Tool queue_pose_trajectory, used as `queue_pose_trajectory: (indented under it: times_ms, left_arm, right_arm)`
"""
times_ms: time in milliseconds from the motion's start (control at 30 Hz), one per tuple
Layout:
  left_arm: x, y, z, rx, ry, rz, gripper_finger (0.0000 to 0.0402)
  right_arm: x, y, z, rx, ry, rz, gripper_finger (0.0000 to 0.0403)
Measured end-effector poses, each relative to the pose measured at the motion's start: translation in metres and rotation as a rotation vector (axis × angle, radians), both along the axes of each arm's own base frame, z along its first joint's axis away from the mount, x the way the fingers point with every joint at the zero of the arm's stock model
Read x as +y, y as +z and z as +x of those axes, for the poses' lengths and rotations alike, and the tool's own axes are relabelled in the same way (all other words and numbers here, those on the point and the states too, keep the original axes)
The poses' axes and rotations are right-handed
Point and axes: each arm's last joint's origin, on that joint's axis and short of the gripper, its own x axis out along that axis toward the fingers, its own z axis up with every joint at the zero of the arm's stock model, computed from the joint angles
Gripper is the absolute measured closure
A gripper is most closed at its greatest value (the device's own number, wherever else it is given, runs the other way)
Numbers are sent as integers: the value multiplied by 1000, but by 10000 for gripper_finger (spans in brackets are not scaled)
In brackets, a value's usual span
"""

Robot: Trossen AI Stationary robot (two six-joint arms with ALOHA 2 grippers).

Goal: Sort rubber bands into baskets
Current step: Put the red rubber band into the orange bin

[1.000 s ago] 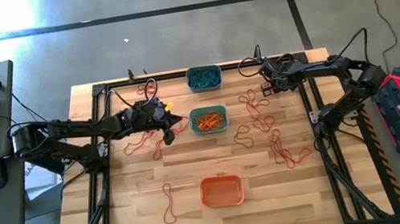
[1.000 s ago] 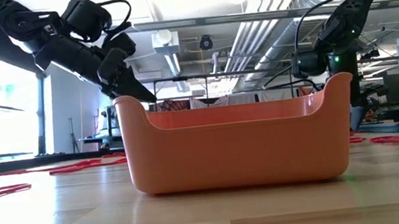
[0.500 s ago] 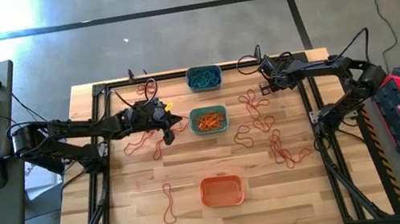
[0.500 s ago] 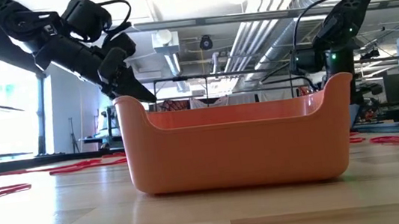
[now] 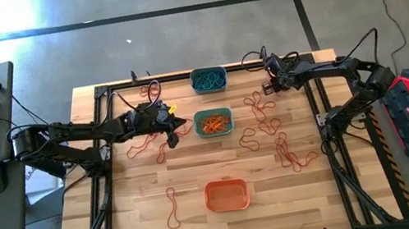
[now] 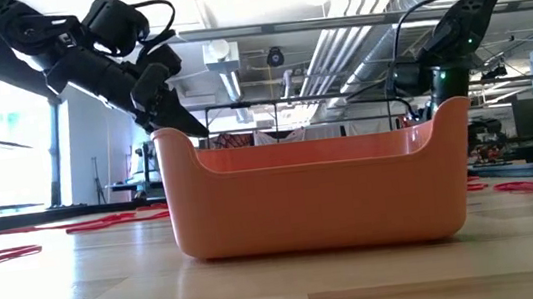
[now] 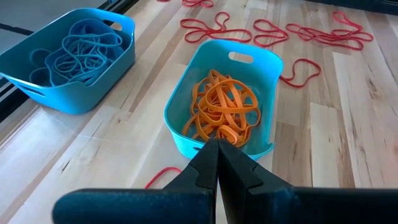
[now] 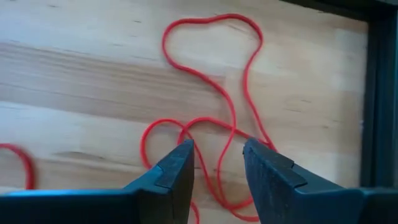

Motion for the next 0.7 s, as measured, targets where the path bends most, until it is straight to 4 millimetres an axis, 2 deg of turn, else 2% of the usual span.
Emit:
queue_pose_trajectory:
  times_ms: [333, 700]
  left_arm:
    - [0, -1, -1, 13, -4, 4, 401]
    - [0, -1, -1, 21, -10, 12, 401]
  right_arm:
    - [1, -2, -1, 0, -57, 6, 328]
    - [6, -15, 8, 90, -68, -13, 338]
